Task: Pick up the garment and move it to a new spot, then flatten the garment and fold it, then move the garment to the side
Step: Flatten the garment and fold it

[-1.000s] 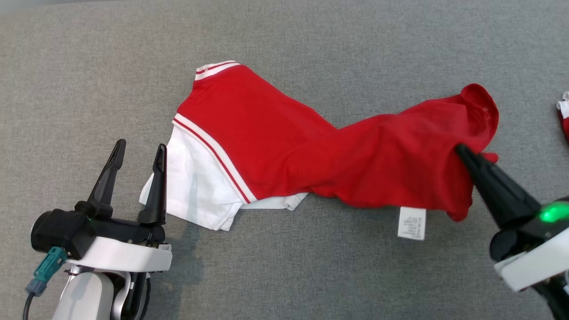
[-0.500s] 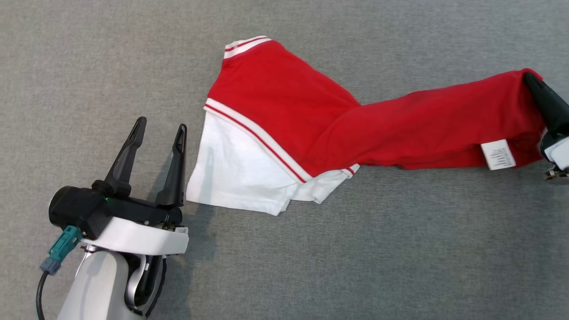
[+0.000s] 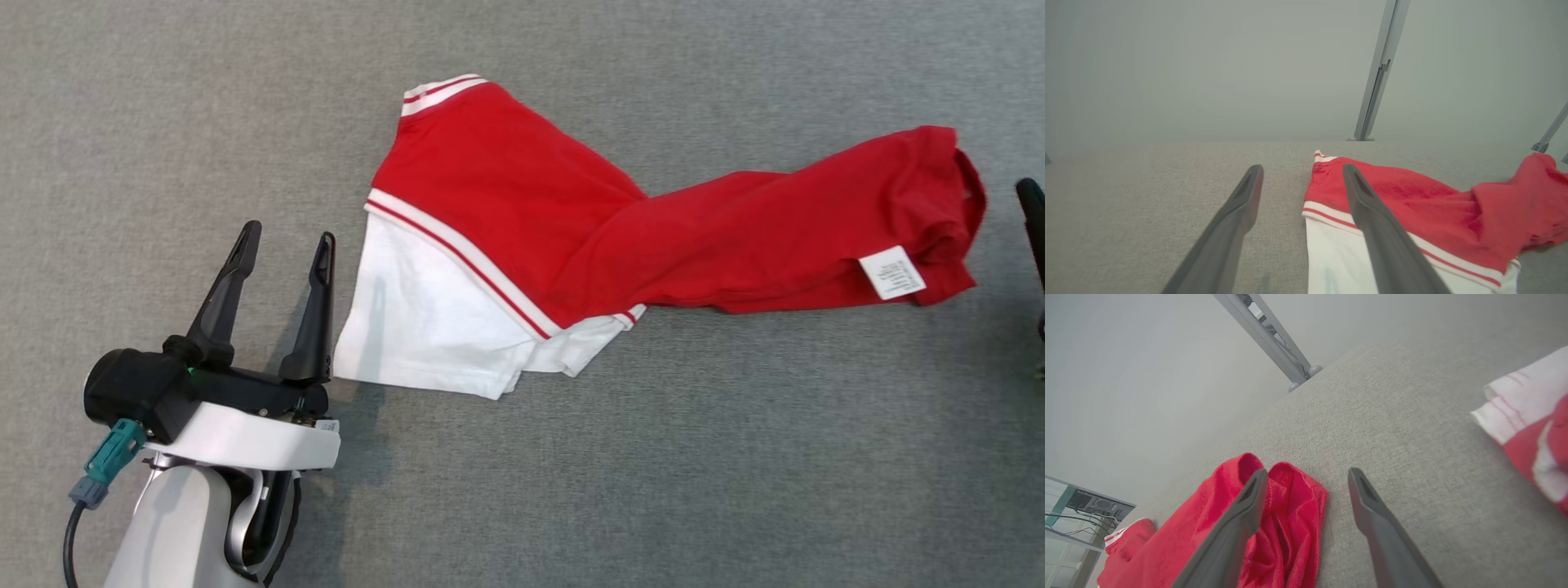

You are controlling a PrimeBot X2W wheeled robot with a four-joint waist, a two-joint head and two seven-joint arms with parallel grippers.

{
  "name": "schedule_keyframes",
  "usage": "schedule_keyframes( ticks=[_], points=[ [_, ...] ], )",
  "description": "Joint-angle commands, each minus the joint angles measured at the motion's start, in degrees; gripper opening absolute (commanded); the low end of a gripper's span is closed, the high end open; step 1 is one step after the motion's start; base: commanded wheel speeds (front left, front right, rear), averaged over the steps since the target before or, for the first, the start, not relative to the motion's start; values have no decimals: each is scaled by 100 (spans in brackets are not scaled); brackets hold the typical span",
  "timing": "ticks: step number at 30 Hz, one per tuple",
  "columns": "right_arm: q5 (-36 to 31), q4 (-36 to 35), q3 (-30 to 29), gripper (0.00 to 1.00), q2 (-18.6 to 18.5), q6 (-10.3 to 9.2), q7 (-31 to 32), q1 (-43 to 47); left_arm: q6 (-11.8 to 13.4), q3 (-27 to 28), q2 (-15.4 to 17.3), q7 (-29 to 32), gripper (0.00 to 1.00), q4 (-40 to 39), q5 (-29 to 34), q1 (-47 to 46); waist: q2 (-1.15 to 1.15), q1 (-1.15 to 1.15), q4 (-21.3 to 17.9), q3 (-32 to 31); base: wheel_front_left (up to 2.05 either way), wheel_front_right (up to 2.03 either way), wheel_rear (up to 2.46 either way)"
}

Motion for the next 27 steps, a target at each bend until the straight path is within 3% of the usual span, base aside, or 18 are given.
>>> schedule_keyframes(
  ticks=[1, 5, 13, 27],
  points=[
    [95, -176, -74, 100, -55, 1, -158, 202, -5, 42, 34, -18, 100, 3, 27, 41, 0, 0, -142, -109, 0, 0, 0],
    [-41, -701, -110, 100, -62, 1, -612, 627, 41, 127, 105, -17, 100, 35, 64, 123, 0, 0, -367, -247, 0, 0, 0],
    [-1206, -1759, 291, 100, 109, 1, -1161, 1054, 149, 205, 259, 76, 100, 19, 71, 334, 0, 0, -591, -685, 0, 0, 0],
    [-3054, -2324, 817, 100, 683, 1, -1546, 1925, 311, 164, 301, 329, 100, -184, -27, 968, 0, 0, -661, -1394, 0, 0, 0]
  ],
)
